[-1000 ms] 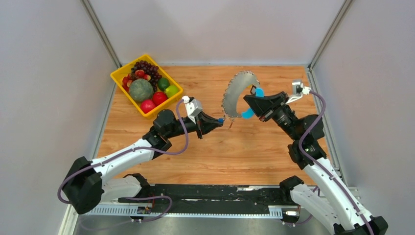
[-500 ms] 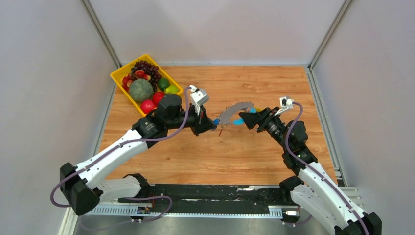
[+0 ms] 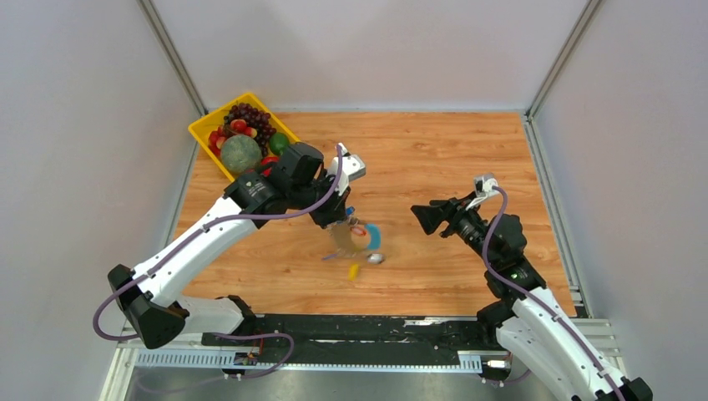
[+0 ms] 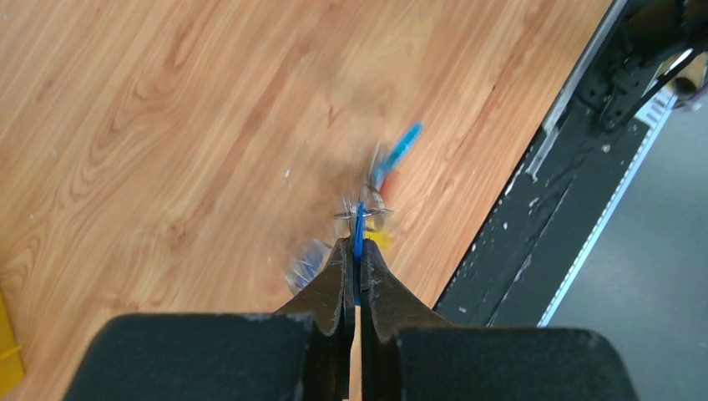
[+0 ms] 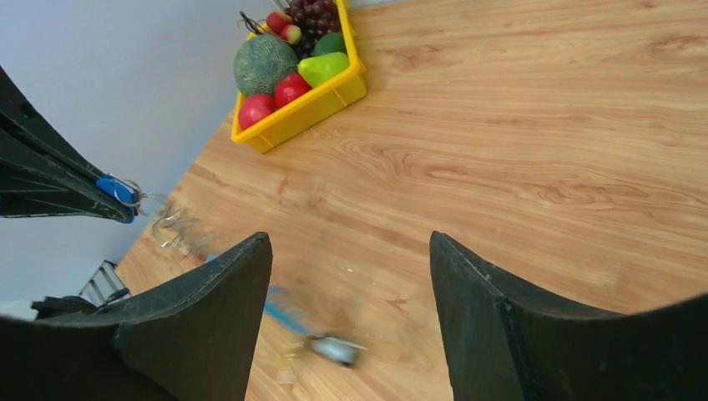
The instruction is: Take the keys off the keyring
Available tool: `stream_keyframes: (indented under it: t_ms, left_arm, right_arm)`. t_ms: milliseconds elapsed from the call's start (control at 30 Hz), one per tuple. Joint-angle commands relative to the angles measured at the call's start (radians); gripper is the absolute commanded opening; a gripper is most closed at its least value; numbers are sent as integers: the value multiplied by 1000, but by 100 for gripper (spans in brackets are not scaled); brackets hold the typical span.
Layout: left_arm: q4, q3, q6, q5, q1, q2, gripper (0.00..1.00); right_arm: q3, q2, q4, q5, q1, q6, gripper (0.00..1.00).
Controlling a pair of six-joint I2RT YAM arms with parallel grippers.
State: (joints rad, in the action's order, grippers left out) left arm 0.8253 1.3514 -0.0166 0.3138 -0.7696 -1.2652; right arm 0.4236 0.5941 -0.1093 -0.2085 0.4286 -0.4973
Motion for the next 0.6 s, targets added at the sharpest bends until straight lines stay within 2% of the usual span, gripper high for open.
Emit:
stream_keyframes:
  t_ms: [0,233,333,567]
  left_arm:
    - [52,61,-60,-41,1,23,0]
    - [73,84,-57,-2,2,-12,0]
    - [70,85,-57,-2,1,-8,0]
    - [71,108,-35,21,1,-18,0]
  right_arm:
    - [-11,-3,33,-22,-1,98,72]
    - [28,57,-12,-271,-1,203,68]
    - [23,81,-97,-377,0,190,66]
    - [63,133,-220,-433,38,178,60]
